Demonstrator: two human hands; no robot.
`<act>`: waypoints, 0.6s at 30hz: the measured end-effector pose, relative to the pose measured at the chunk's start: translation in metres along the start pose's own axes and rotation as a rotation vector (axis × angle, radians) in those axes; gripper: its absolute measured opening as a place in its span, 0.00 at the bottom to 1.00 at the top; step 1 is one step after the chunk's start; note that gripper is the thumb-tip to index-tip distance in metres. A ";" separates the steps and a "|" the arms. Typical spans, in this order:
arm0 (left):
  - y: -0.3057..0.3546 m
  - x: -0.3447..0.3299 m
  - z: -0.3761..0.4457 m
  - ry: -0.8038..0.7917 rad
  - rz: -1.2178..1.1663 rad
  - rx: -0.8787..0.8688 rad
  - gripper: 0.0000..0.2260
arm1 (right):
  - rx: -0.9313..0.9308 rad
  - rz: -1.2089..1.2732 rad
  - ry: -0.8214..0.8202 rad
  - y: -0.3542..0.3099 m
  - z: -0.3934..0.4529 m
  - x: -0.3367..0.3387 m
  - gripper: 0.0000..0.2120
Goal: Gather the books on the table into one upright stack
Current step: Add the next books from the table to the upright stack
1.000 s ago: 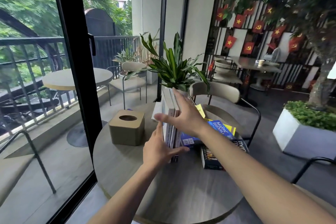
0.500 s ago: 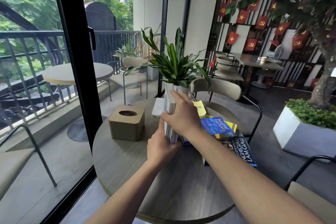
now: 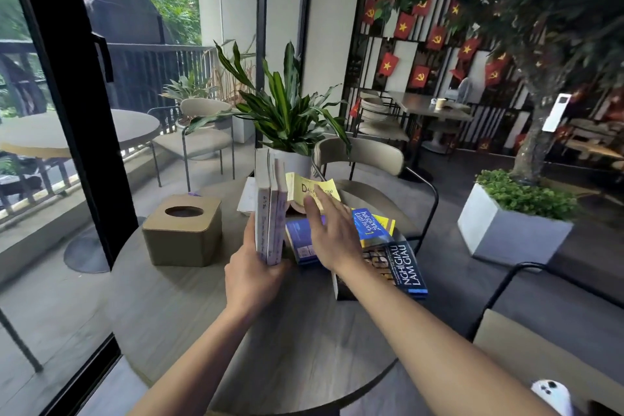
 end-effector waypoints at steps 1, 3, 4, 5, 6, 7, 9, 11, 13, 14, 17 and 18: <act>0.000 0.000 0.001 0.001 0.009 -0.001 0.38 | -0.027 -0.102 -0.017 0.010 0.001 0.003 0.39; 0.000 -0.001 0.002 -0.004 0.018 -0.002 0.38 | -0.101 -0.333 -0.077 0.031 0.004 0.009 0.43; 0.000 -0.001 0.002 -0.010 0.018 -0.001 0.38 | -0.143 -0.432 -0.101 0.043 0.006 0.012 0.43; 0.001 -0.001 0.002 -0.016 0.019 0.002 0.38 | -0.184 -0.509 -0.116 0.055 0.008 0.014 0.44; 0.002 0.000 0.002 -0.018 0.018 0.004 0.37 | -0.226 -0.567 -0.124 0.065 0.009 0.016 0.45; 0.002 0.000 0.003 -0.020 0.016 0.008 0.37 | -0.271 -0.608 -0.131 0.076 0.010 0.018 0.46; 0.003 0.000 0.004 -0.022 0.011 0.014 0.36 | -0.361 -0.650 -0.144 0.092 0.010 0.022 0.46; 0.004 0.000 0.004 -0.023 0.021 0.013 0.35 | -0.431 -0.663 -0.153 0.100 0.009 0.025 0.46; 0.005 0.000 0.005 -0.022 0.039 0.011 0.34 | -0.482 -0.652 -0.147 0.103 0.011 0.028 0.47; 0.005 0.000 0.005 -0.021 0.047 0.013 0.34 | -0.507 -0.639 -0.143 0.104 0.013 0.029 0.49; 0.005 0.000 0.005 -0.023 0.054 0.017 0.35 | -0.562 -0.575 -0.149 0.108 0.022 0.031 0.55; 0.004 0.000 0.005 -0.024 0.052 0.016 0.35 | -0.572 -0.553 -0.150 0.108 0.024 0.032 0.56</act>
Point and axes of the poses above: each hand's wrist, its own z-axis towards the middle knuckle, its own x-axis out of the back of the hand, y = z × x, the point moved 4 cm from there along z, towards the middle knuckle, and after that the axes turned 2 degrees about -x, right-handed, at the moved point
